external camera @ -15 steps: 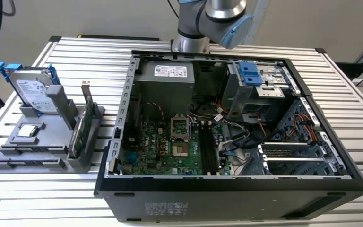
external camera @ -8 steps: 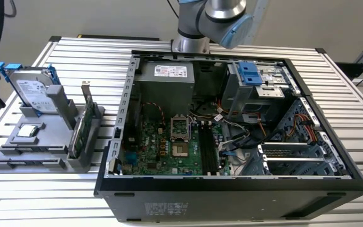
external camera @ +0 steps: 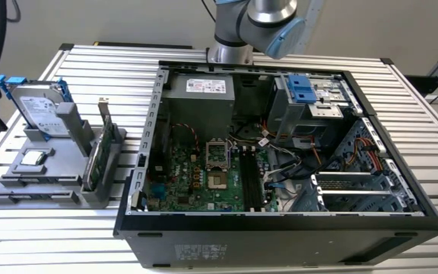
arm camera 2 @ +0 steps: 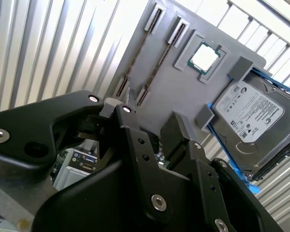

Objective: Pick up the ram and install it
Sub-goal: 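Pick up the ram and move it above insertion slot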

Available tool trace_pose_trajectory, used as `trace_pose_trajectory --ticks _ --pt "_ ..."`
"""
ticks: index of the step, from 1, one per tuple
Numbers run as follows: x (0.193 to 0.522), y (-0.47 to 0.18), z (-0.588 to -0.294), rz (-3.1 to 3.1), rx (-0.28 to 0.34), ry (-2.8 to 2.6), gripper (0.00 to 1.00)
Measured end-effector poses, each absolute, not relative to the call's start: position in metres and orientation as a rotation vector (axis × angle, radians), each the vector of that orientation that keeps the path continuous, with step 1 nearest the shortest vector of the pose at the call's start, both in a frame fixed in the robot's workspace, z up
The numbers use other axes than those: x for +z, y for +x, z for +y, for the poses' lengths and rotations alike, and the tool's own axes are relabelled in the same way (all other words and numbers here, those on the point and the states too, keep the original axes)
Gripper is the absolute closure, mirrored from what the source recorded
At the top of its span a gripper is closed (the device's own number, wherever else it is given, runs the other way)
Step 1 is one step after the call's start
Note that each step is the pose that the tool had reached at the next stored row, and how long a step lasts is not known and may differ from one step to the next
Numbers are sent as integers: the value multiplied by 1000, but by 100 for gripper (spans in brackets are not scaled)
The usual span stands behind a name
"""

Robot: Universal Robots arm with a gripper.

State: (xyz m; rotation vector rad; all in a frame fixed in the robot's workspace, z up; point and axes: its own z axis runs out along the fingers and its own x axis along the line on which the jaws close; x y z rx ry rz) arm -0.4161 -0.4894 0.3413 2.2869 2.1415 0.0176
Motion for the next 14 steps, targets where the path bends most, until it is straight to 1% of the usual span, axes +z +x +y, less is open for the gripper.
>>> trace_pose_trajectory --ticks 14 --pt "337 -416 -489 2141 17 2287 0"
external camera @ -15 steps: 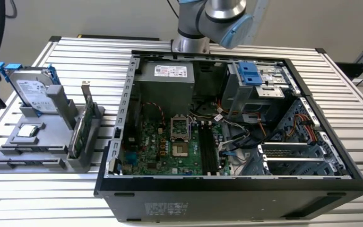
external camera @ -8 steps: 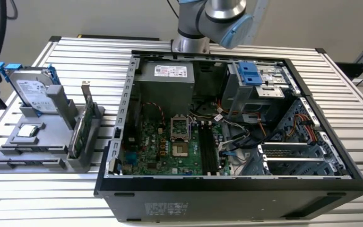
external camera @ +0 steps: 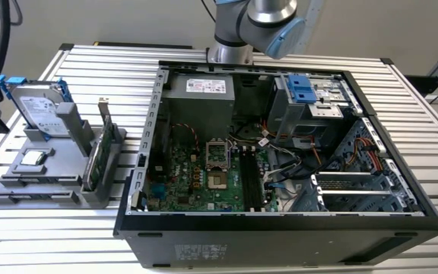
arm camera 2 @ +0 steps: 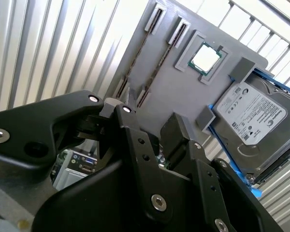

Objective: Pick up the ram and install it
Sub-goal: 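Pick up the ram and move it above insertion slot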

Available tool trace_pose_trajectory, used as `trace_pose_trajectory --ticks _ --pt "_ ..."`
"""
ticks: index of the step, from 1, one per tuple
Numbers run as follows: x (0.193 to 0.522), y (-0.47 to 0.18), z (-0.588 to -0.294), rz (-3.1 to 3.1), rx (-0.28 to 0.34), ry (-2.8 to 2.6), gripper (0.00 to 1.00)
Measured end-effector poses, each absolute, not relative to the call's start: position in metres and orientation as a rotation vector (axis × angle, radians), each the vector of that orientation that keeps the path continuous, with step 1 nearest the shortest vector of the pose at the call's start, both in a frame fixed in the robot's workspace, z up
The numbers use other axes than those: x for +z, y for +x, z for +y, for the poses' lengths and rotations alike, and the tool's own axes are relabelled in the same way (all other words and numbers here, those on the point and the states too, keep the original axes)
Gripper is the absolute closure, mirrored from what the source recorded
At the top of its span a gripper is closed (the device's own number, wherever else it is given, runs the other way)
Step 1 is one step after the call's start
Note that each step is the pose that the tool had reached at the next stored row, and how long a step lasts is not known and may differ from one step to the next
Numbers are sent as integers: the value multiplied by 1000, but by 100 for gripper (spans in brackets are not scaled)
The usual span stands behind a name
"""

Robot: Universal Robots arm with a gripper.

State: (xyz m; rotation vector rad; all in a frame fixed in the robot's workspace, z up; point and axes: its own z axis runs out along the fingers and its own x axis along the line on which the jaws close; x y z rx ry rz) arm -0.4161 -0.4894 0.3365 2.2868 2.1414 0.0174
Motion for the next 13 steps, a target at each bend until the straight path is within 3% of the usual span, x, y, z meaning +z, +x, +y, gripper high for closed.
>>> trace_pose_trajectory --ticks 13 --pt "331 -416 -489 2168 18 2262 0"
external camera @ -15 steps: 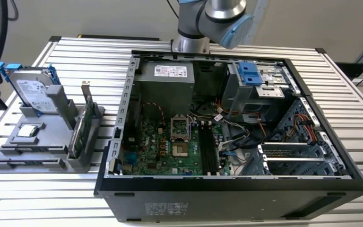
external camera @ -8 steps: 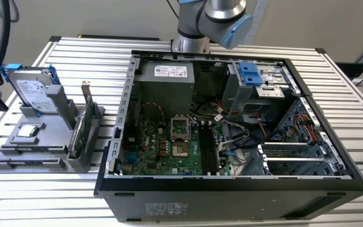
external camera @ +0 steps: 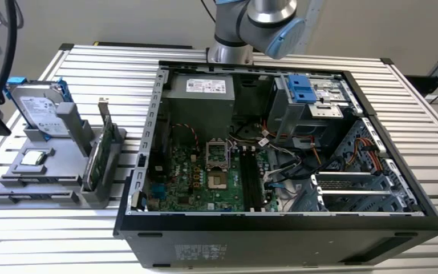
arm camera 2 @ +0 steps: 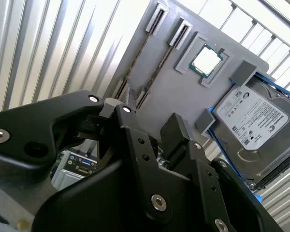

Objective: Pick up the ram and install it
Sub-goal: 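Pick up the ram and move it above insertion slot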

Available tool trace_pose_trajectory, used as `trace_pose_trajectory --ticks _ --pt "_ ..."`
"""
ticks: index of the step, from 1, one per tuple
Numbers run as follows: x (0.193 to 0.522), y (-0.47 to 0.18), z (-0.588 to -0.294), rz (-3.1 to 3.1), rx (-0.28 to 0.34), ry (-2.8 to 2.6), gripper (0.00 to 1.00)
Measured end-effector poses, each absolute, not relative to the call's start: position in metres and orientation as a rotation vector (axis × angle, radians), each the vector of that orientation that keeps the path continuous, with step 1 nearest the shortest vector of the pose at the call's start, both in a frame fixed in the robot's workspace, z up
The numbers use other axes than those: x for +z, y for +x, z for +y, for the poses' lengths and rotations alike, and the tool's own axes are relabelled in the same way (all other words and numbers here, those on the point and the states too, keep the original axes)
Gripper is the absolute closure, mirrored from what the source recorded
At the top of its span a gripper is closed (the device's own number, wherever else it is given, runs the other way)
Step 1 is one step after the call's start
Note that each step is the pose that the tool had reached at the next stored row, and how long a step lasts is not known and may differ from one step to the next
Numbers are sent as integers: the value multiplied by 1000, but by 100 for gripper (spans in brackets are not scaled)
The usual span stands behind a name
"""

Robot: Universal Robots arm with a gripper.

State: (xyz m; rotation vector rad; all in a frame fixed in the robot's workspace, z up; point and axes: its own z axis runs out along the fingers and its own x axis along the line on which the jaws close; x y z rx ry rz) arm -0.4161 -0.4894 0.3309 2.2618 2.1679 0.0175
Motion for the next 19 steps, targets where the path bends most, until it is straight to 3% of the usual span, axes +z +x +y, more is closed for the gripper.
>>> trace_pose_trajectory --ticks 19 --pt "324 -416 -489 2171 17 2258 0"
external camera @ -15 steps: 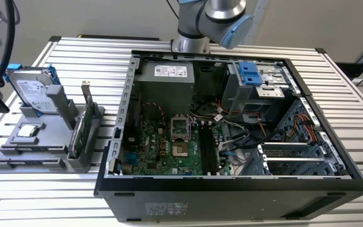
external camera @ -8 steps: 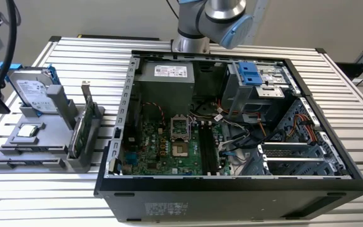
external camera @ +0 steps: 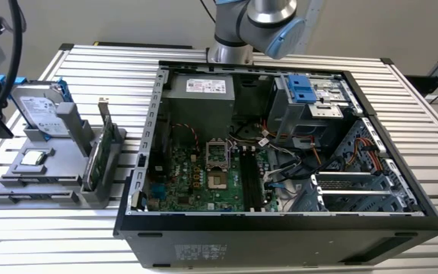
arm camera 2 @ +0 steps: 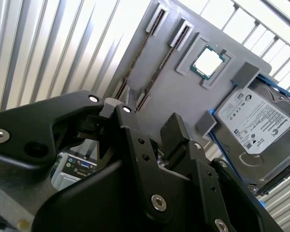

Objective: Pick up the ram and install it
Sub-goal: 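Pick up the ram and move it above insertion slot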

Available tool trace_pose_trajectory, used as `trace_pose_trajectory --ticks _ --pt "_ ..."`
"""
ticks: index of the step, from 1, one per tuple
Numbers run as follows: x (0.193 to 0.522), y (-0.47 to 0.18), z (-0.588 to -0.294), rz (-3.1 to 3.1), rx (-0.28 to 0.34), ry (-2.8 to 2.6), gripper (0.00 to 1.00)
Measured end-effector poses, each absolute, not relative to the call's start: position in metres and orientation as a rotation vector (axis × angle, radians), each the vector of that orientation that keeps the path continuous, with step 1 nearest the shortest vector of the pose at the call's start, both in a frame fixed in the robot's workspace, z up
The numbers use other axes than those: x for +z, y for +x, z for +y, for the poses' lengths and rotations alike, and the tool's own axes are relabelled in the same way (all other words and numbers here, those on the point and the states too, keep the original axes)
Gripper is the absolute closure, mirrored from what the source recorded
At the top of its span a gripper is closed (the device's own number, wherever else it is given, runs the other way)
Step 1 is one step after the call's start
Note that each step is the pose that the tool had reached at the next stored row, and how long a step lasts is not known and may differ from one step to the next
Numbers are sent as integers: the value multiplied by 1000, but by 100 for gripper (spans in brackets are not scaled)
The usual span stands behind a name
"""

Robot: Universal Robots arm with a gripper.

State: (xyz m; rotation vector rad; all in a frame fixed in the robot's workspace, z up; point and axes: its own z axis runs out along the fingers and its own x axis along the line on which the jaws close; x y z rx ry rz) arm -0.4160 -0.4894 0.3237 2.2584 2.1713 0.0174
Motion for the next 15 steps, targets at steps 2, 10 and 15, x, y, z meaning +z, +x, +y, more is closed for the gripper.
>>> trace_pose_trajectory --ticks 2,10,15 --pt "323 -416 -489 2172 18 2258 0" --pt "322 -416 -489 2172 18 2258 0" --pt "322 -416 -489 2172 18 2258 0"
